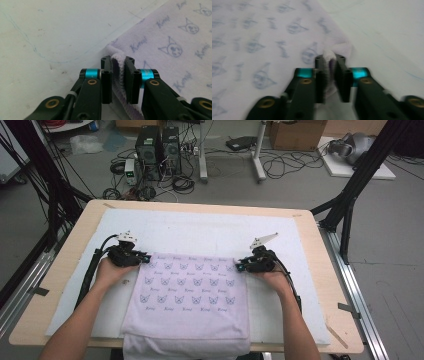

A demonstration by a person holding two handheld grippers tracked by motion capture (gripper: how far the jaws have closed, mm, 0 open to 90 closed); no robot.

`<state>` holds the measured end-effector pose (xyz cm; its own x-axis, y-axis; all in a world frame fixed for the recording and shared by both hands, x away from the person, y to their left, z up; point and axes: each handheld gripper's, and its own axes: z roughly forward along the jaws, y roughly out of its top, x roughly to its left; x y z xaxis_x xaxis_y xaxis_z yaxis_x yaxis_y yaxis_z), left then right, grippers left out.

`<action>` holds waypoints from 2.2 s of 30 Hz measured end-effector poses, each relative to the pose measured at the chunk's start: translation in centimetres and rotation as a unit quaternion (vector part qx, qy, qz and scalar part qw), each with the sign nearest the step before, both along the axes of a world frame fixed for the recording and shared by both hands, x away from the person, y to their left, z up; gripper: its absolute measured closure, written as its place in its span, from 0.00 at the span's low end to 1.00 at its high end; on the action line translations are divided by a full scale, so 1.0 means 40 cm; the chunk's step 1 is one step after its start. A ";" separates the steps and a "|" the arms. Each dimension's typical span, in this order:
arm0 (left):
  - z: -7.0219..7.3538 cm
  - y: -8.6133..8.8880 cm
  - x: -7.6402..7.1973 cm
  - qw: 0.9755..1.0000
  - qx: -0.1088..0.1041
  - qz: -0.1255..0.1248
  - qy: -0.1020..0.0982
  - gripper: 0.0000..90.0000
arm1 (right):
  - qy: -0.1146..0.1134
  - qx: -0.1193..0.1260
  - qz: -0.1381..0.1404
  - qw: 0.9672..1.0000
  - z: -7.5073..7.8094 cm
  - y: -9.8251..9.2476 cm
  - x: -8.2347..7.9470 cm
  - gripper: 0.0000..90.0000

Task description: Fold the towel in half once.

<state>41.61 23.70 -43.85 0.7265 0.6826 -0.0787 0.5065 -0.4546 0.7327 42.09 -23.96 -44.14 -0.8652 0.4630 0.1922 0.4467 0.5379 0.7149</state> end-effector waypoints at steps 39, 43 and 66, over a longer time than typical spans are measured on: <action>0.134 0.047 -0.058 0.995 -0.024 0.009 -0.092 0.60 | -0.104 -0.041 -0.058 0.992 0.167 -0.004 -0.027 0.60; 0.094 0.047 -0.109 0.996 -0.024 -0.010 -0.086 0.61 | -0.103 -0.040 -0.033 0.993 0.137 0.000 -0.084 0.61; -0.009 0.031 -0.233 0.994 -0.023 -0.090 -0.056 0.71 | -0.072 -0.007 -0.010 0.997 -0.010 -0.011 -0.223 0.68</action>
